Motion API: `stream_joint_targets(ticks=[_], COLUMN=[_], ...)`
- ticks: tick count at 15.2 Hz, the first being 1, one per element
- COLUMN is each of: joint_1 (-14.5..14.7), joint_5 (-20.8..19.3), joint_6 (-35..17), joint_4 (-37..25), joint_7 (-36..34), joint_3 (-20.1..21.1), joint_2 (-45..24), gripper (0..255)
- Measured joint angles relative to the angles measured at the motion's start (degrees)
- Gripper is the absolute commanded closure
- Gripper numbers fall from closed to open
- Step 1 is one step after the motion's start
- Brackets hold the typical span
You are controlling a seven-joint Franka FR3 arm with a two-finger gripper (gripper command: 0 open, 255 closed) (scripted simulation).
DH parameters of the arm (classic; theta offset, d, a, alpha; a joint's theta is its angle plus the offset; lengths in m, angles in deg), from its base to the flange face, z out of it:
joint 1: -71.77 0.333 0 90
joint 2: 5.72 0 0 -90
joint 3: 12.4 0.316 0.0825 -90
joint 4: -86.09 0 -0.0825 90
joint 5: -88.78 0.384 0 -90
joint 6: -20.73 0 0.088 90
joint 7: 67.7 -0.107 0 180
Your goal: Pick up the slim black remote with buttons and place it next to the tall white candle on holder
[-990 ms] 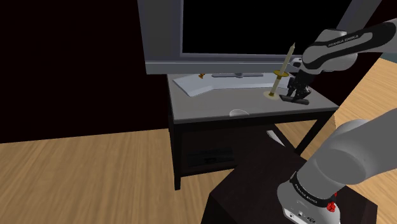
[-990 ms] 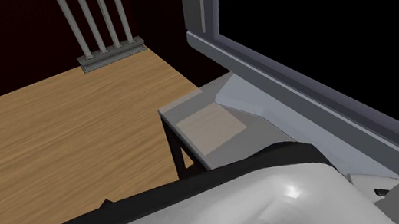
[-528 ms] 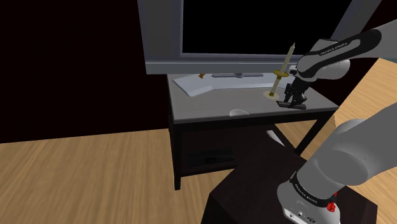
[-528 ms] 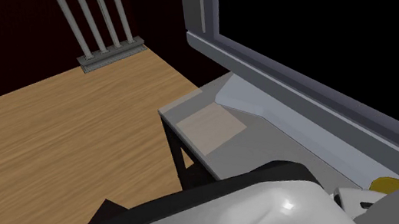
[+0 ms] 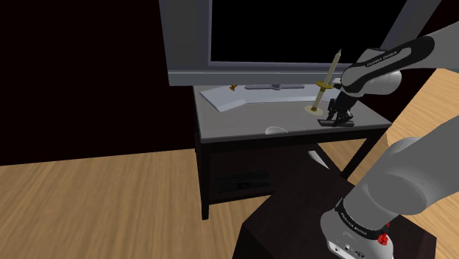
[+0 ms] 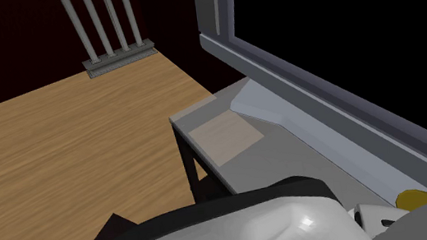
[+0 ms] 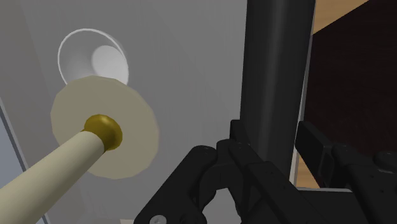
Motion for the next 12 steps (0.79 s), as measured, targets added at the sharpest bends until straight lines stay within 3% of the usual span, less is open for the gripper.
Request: stream_joint_targets(ticks=[1, 7, 12], joint_1=[0.0, -0.01, -3.17], joint_5=[0.0, 0.0, -2.73], joint_6=[0.0, 0.01, 8.44], joint_4=[0.0, 0.01, -2.37], joint_7=[0.0, 0.0, -2.44], joint_3=[0.0, 0.0, 4.57], joint_2=[0.0, 0.01, 6.53], gripper=[0, 0, 0])
